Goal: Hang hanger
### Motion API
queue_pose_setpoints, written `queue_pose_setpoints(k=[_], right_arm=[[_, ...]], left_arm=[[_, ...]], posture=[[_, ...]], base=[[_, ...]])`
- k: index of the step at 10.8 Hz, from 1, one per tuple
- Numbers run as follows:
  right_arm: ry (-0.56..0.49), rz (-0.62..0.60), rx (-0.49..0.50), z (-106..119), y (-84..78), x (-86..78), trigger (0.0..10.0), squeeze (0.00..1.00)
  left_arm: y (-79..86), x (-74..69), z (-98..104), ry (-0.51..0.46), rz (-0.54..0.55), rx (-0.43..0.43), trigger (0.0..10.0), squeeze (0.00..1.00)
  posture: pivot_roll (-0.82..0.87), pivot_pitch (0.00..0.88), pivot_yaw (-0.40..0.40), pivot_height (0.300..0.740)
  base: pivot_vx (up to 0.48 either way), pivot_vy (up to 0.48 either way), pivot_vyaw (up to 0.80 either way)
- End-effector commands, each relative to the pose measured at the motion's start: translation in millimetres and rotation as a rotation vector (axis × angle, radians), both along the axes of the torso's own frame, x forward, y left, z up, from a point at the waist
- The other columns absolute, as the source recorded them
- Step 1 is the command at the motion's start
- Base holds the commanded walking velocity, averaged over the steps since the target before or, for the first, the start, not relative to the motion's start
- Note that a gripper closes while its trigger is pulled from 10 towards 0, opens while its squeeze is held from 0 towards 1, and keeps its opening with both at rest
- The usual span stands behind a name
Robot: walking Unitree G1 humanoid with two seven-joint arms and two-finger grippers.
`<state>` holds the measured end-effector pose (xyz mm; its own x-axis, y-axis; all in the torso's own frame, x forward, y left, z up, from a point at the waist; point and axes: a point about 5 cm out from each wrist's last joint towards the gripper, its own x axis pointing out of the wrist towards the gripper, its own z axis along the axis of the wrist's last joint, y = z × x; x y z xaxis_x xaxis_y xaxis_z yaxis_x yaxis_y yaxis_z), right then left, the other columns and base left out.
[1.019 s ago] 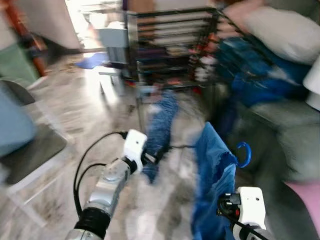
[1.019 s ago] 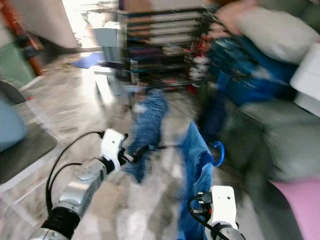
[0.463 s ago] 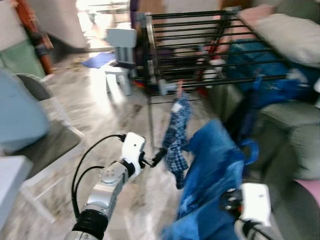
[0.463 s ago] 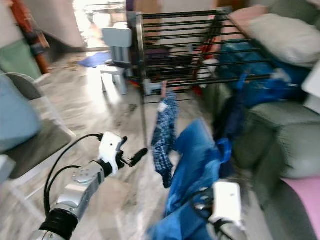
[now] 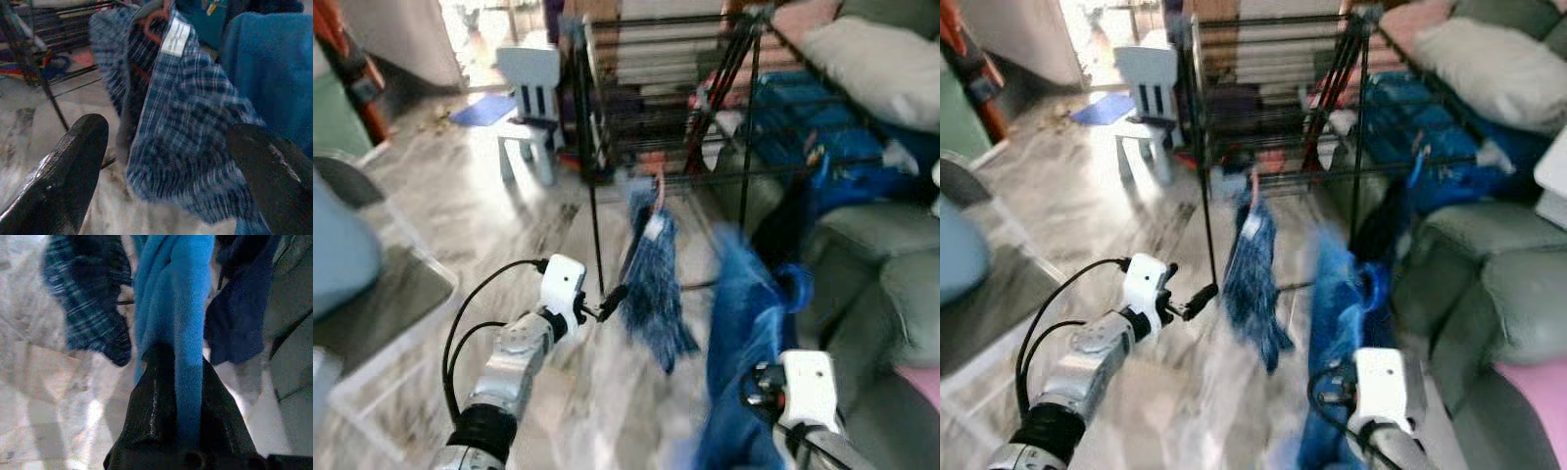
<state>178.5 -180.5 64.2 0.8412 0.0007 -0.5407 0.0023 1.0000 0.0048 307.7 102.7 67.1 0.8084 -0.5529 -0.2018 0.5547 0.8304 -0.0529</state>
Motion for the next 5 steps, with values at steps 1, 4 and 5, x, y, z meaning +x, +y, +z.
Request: queue_pose_setpoints(k=[1, 4, 5], right_arm=[[-0.037, 0.035, -0.028, 9.3, -1.9, 7.3, 10.0, 0.0], [-0.049, 0.012, -0.05, 10.6, -8.6, 11.6, 10.0, 0.0], [-0.048, 0.013, -0.053, 9.7, -8.5, 12.2, 10.0, 0.0]], left_arm=[[-8.6, 2.1, 4.7, -0.017, -0.028, -0.006, 10.0, 0.0], [-10.3, 2.4, 3.4, -0.015, -0.026, -0.01, 10.0, 0.0], [-10.0, 2.0, 2.3, -0.012, -0.023, -0.009, 10.0, 0.0]], posture=[[-0.09, 0.0, 0.043, 0.74], [-0.09, 0.0, 0.038, 0.74], [-0.09, 0.0, 0.039, 0.74]], base=[[0.454, 0.0, 0.0], [0.454, 0.0, 0.0], [0.454, 0.0, 0.0]])
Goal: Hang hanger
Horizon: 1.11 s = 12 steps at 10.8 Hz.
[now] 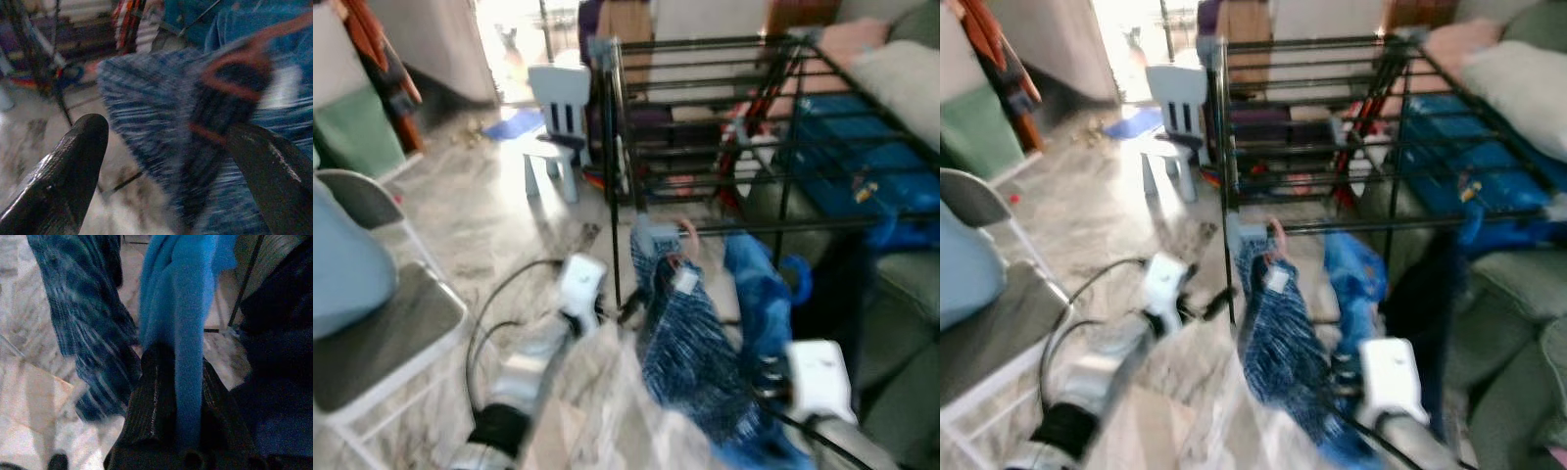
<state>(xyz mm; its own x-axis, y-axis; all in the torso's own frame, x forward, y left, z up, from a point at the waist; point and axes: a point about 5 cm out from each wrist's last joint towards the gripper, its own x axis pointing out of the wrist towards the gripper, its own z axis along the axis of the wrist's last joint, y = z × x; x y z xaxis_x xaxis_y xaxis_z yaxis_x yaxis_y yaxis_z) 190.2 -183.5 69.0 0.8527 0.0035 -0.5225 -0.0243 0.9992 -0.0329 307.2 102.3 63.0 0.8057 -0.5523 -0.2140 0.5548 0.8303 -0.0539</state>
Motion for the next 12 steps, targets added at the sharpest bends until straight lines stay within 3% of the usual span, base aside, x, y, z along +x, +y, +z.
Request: queue_pose_setpoints(k=[1, 4, 9, 12], right_arm=[[-0.03, -0.016, -0.018, 4.3, -5.7, 2.4, 10.0, 0.0], [-0.057, -0.075, -0.028, 7.8, -17.1, 7.8, 10.0, 0.0], [-0.073, -0.083, -0.013, 8.1, -18.6, 14.5, 10.0, 0.0], [-0.131, -0.047, 0.039, 25.3, -29.1, 42.1, 10.0, 0.0]], left_arm=[[-10.5, 1.8, 4.5, -0.015, -0.031, -0.004, 10.0, 0.0], [-9.6, 3.1, 1.7, -0.002, -0.029, 0.006, 10.0, 0.0], [-12.6, 5.6, 0.5, 0.003, -0.031, 0.017, 10.0, 0.0], [-9.7, 7.6, 0.3, 0.008, -0.042, 0.03, 10.0, 0.0]], posture=[[-0.09, 0.0, 0.042, 0.74], [-0.09, 0.0, 0.058, 0.74], [-0.08, 0.0, 0.056, 0.74], [-0.07, 0.0, 0.071, 0.74]], base=[[0.454, 0.0, 0.0], [0.153, 0.0, 0.0], [0.0, 0.0, 0.0], [0.0, 0.0, 0.0]])
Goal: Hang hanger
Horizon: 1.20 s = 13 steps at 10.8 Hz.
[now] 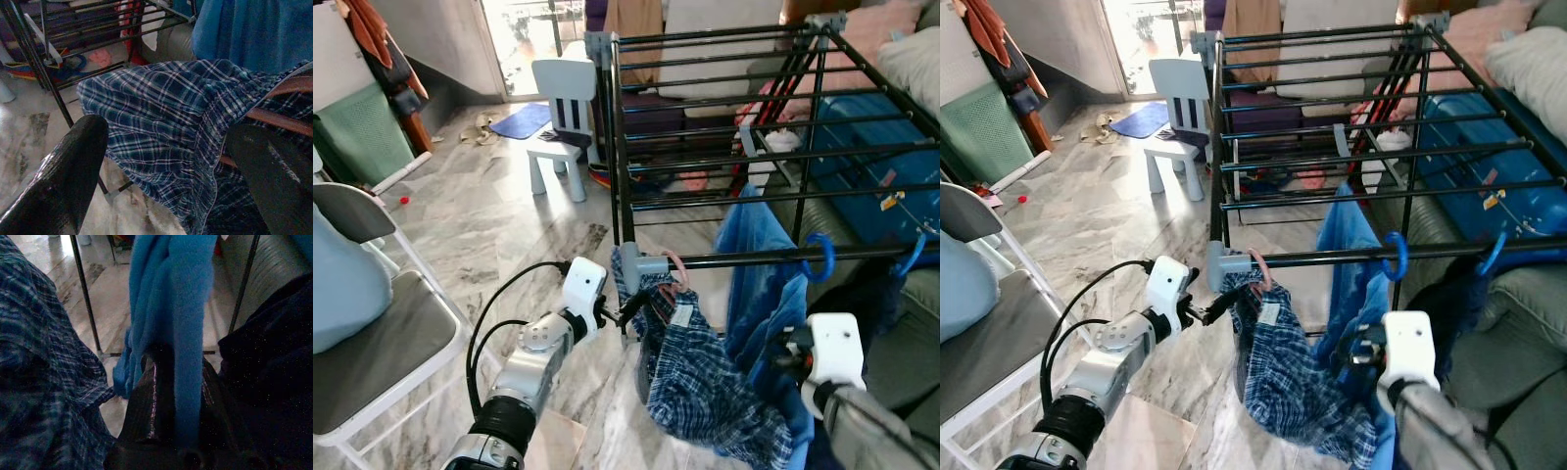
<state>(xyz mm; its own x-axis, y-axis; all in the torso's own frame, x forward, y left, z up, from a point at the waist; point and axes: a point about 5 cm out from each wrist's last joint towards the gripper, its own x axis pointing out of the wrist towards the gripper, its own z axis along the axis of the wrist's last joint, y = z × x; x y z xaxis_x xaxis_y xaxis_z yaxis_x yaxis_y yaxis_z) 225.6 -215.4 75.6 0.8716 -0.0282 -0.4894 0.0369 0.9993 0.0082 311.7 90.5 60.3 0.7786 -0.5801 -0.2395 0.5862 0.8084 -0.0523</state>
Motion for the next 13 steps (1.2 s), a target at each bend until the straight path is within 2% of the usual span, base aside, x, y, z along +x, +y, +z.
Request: queue_pose_setpoints(k=[1, 3, 5, 8, 13], right_arm=[[-0.086, 0.01, 0.049, 19.3, -0.5, 19.9, 10.0, 0.0], [-0.02, 0.037, 0.149, 11.1, 3.5, 28.3, 10.0, 0.0], [0.055, 0.039, 0.233, -4.3, 8.9, 22.8, 10.0, 0.0], [0.103, 0.065, 0.258, -13.4, 16.0, 14.2, 10.0, 0.0], [0.141, 0.055, 0.297, -20.2, 15.8, 7.6, 10.0, 0.0]], left_arm=[[2.0, 4.1, 3.3, -0.014, -0.005, 0.018, 10.0, 0.0], [-0.1, 3.5, 3.0, -0.015, -0.011, 0.019, 10.0, 0.0], [2.7, 3.4, 2.1, -0.013, -0.001, 0.025, 10.0, 0.0], [2.1, 2.0, 0.1, -0.006, -0.006, 0.033, 10.0, 0.0], [1.2, 1.5, -1.4, 0.003, -0.012, 0.044, 10.0, 0.0]], posture=[[-0.07, 0.0, 0.072, 0.74], [-0.06, 0.0, 0.065, 0.74], [-0.05, 0.0, 0.055, 0.74], [-0.06, 0.0, 0.058, 0.74], [-0.06, 0.0, 0.06, 0.74]], base=[[0.0, 0.0, 0.0], [0.0, 0.0, 0.0], [0.0, 0.0, 0.0], [0.0, 0.0, 0.0], [0.0, 0.0, 0.0]])
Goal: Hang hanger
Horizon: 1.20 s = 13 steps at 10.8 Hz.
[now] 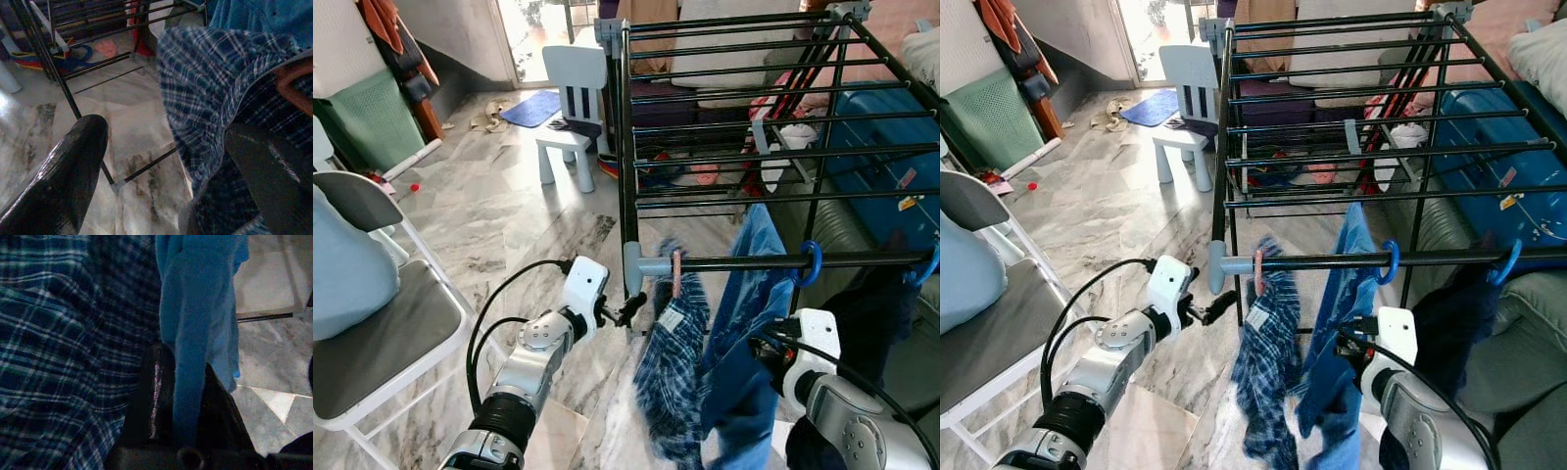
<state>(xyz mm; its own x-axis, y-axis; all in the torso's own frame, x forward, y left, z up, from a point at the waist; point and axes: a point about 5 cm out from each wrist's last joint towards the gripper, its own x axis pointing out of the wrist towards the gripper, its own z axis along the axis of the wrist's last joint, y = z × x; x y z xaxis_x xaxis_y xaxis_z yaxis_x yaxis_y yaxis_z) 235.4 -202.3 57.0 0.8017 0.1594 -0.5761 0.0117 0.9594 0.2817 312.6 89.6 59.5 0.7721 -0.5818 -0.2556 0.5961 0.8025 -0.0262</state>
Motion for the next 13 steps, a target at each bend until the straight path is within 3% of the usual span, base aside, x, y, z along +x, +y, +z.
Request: queue_pose_setpoints(k=[1, 3, 4, 5, 7, 10, 13], right_arm=[[0.027, 0.019, 0.027, -5.2, 6.1, -3.1, 10.0, 0.0], [0.032, 0.023, 0.025, -8.2, 9.0, -5.7, 10.0, 0.0], [0.013, 0.011, 0.019, -7.3, 8.9, -6.7, 10.0, 1.0], [-0.062, 0.005, -0.118, -0.2, 4.7, -7.9, 10.0, 1.0], [-0.115, -0.017, -0.239, 8.4, 2.0, -14.9, 10.0, 1.0], [-0.173, -0.135, -0.281, 14.3, 1.8, -39.5, 10.0, 1.0], [-0.25, -0.171, -0.314, 23.7, 13.9, -59.0, 10.0, 1.0]], left_arm=[[1.2, 0.8, -0.7, 0.006, 0.001, 0.014, 10.0, 0.0], [1.5, 1.0, -1.0, 0.008, 0.006, 0.014, 10.0, 0.0], [1.4, 1.0, -0.9, 0.008, 0.007, 0.013, 10.0, 0.0], [1.3, 1.2, -0.6, 0.007, 0.01, 0.007, 10.0, 0.0], [3.9, 2.1, -1.4, 0.015, 0.028, 0.011, 10.0, 0.0], [4.9, 1.6, -1.6, 0.021, 0.025, 0.014, 10.0, 0.0], [14.8, 1.0, -1.3, 0.018, 0.012, 0.031, 10.0, 0.0]], posture=[[-0.06, 0.0, 0.057, 0.74], [-0.06, 0.0, 0.056, 0.74], [-0.06, 0.0, 0.056, 0.74], [-0.06, 0.0, 0.055, 0.74], [-0.07, 0.0, 0.055, 0.74], [-0.08, 0.0, 0.06, 0.74], [-0.09, 0.0, 0.062, 0.74]], base=[[0.0, 0.0, 0.0], [0.0, 0.0, 0.0], [0.0, 0.0, 0.0], [0.0, 0.0, 0.0], [0.0, 0.0, 0.0], [0.0, 0.0, 0.0], [0.0, 0.0, 0.0]])
